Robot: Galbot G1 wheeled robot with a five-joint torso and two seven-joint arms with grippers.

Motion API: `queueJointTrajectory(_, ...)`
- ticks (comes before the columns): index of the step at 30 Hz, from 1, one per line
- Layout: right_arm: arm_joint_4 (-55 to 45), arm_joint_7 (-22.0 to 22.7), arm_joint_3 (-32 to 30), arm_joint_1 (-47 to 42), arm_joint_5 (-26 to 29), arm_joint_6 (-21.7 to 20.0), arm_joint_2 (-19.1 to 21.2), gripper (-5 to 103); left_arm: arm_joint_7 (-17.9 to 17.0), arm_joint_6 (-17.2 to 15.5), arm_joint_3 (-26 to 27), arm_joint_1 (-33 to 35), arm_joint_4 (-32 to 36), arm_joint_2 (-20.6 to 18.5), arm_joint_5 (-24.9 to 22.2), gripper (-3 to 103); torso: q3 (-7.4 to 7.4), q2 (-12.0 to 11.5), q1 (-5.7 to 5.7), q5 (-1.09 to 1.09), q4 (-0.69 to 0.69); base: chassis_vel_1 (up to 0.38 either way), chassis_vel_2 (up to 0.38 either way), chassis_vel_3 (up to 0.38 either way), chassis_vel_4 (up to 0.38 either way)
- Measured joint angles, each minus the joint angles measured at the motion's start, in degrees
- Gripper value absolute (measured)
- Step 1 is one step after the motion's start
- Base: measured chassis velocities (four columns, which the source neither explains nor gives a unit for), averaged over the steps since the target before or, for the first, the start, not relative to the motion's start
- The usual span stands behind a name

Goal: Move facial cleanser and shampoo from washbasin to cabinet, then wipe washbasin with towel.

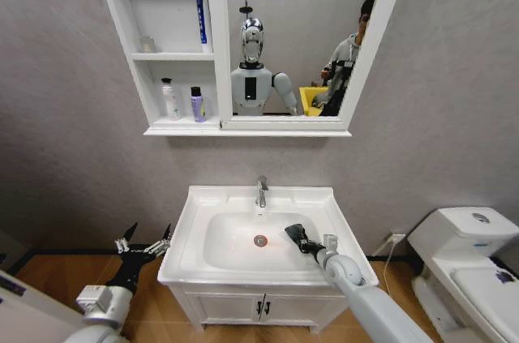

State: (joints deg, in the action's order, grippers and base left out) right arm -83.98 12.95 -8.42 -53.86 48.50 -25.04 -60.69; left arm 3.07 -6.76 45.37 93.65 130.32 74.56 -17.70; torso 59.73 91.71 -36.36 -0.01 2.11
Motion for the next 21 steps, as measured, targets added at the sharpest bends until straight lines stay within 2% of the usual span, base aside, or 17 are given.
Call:
queueJointTrajectory(6,4.27,-0.05,2.37,3.35,1.28,-0.17,-5.61,6,0.0,0.0,0.0,0.0,0.0,0.0,0.0,100,0.0,0.0,0.0,0.0,0.0,0.0,0.0,0.0,0.0)
queueJointTrajectory(9,5.17,-0.07,2.67,4.17,1.68,-0.26,-7.08,6,0.0,0.0,0.01,0.0,0.0,0.0,0.0,100,0.0,0.0,0.0,0.0,0.0,0.0,0.0,0.0,0.0)
queueJointTrajectory(14,12.48,-0.83,5.55,9.93,2.85,-0.39,-11.99,6,0.0,0.0,0.0,0.0,0.0,0.0,0.0,100,0.0,0.0,0.0,0.0,0.01,0.0,0.0,0.0,0.0)
queueJointTrajectory(21,16.24,-1.2,7.22,13.49,2.75,-0.35,-14.85,6,0.0,0.0,0.01,0.0,0.0,0.0,0.0,100,0.0,0.0,0.0,0.0,0.0,0.0,0.0,0.0,0.0)
